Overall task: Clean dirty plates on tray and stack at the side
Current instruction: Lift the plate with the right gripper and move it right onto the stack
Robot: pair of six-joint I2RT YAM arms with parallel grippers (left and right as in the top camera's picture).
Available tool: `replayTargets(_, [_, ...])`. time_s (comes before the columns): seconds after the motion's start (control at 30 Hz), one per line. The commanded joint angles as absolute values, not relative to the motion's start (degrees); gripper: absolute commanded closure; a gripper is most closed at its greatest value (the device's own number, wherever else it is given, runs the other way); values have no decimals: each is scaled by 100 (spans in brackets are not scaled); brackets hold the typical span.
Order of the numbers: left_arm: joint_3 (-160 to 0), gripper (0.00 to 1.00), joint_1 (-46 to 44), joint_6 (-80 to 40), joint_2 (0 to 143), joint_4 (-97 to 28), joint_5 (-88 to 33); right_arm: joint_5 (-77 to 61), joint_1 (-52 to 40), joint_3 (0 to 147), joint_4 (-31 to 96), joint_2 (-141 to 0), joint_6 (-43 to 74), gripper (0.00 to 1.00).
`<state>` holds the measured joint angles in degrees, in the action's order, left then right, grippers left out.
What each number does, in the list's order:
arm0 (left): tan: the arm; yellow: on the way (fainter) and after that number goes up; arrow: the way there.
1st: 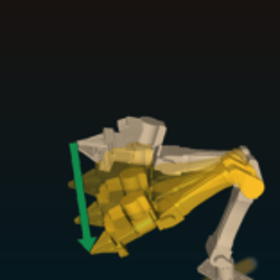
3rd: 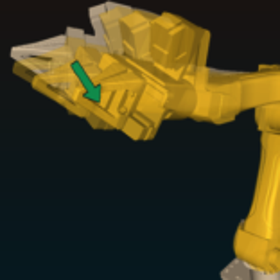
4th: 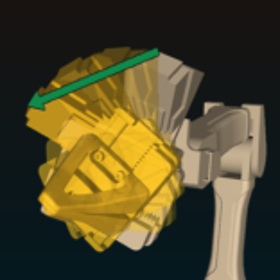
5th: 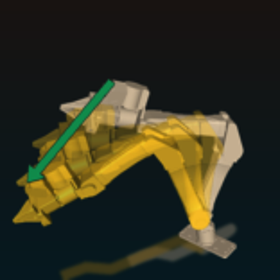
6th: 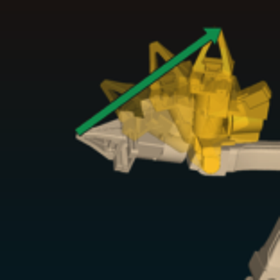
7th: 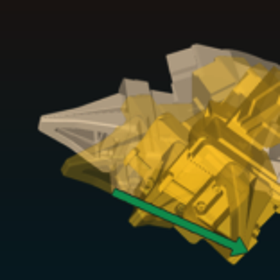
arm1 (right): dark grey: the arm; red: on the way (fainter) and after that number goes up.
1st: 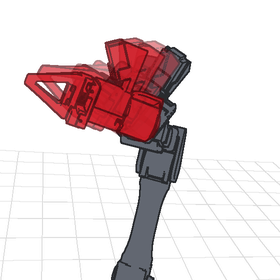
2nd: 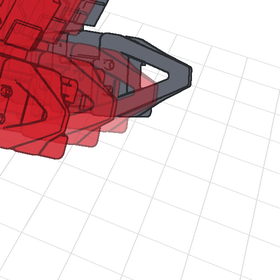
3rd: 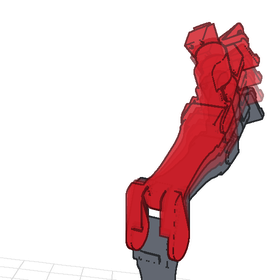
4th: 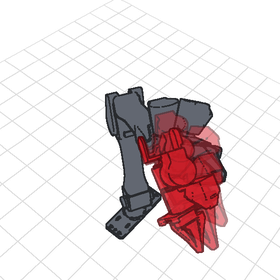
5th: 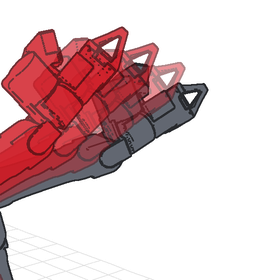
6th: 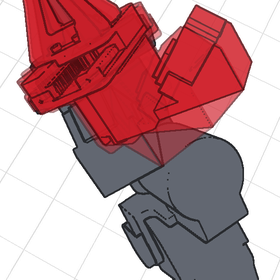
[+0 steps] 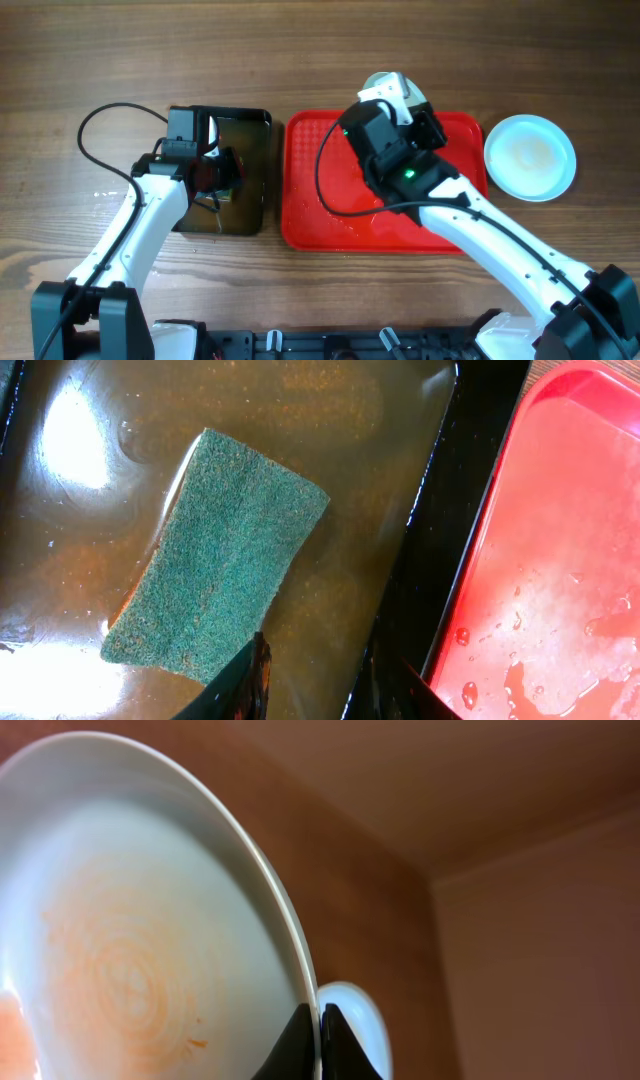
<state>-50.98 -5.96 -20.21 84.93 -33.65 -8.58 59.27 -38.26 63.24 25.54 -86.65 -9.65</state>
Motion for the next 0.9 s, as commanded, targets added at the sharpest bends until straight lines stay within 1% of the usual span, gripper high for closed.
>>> replayTargets(0.0, [-5061, 69, -617, -1990, 8519, -3345, -779, 6659, -4047, 6390, 2060, -8543, -1673, 96])
replayTargets(0.17, [-5061, 69, -617, -1990, 8519, -3343, -781, 6674, -4049, 6390, 1949, -8543, -1667, 96])
replayTargets(0.23, [-5061, 69, -617, -1990, 8519, -3345, -779, 6663, -4042, 6390, 1957, -8543, -1389, 96])
replayTargets(0.3, [-5061, 69, -617, -1990, 8519, -3347, -781, 6528, -3970, 6390, 2132, -8543, -777, 96])
replayTargets(0.37, [-5061, 70, -617, -1990, 8519, -3347, -781, 6014, -3804, 6390, 2585, -8543, 67, 96])
replayTargets(0.47, [-5061, 74, -617, -1990, 8519, -3343, -784, 5072, -3336, 6390, 3304, -8543, 1330, 96])
replayTargets(0.53, [-5061, 76, -617, -1990, 8519, -3326, -786, 4213, -2735, 6390, 3688, -8536, 2051, 96])
replayTargets(0.63, [-5061, 79, -642, -1990, 8519, -3273, -810, 3122, -1822, 6390, 3924, -8471, 2473, 96])
replayTargets(0.67, [-5061, 82, -679, -1992, 8519, -3232, -810, 2783, -1505, 6390, 3966, -8447, 2574, 96])
replayTargets(0.7, [-5061, 82, -762, -1990, 8519, -3153, -808, 2342, -1107, 6390, 3981, -8423, 2576, 96])
replayTargets(0.87, [-5061, 82, -1321, -1992, 8519, -2628, -805, 790, 604, 6390, 4176, -8420, 2611, 96])
